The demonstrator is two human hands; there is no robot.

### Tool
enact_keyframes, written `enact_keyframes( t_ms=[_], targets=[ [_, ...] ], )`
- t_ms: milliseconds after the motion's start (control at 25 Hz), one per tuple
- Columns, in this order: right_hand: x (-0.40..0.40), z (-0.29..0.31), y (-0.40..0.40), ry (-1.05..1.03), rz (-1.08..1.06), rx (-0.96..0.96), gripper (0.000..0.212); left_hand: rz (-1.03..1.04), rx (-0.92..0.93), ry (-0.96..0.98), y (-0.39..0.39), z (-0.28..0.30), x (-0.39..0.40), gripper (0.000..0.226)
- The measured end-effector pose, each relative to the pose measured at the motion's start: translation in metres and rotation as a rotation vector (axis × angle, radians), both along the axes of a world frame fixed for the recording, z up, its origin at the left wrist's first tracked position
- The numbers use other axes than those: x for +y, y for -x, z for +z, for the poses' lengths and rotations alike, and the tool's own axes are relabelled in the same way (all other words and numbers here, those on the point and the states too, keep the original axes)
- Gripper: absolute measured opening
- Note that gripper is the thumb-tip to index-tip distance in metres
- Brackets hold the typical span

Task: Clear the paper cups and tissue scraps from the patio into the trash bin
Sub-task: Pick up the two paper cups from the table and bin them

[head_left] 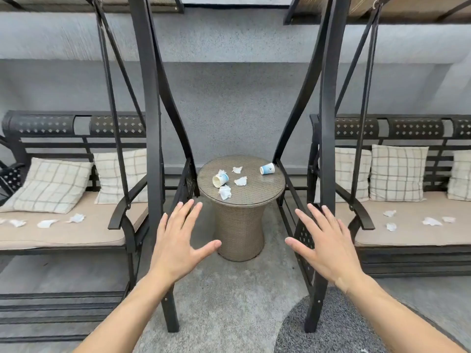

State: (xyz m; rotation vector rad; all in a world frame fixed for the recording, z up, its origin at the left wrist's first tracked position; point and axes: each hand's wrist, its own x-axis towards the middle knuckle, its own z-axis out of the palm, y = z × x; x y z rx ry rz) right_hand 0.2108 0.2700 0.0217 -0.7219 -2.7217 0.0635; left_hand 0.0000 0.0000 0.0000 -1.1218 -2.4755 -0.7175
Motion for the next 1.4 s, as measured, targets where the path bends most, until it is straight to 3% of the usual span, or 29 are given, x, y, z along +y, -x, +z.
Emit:
enact_keyframes(
  t_ms=[240, 480, 1120, 1400],
  targets=[
    [0.009, -0.004, 0.096, -0.009, -0.057, 0.004, 0.079, -0.024, -0.042, 0.072, 0.109, -0.006, 0.012, 0.095],
    [0.038, -0.009, 0.152, 0.022, -0.068, 0.016, 0.078, -0.009, -0.095, 0.008, 0.171, -0.023, 0.042, 0.091],
    [0.263, -0.054, 0.342, 0.11, 0.001, 0.016, 0.074, 0.035, -0.093, 0.019, 0.332, -0.048, 0.255, 0.066],
    [0.327, -0.073, 0.403, 0.138, -0.008, -0.015, 0.073, 0.068, -0.133, 0.085, 0.393, -0.076, 0.307, 0.048]
  ],
)
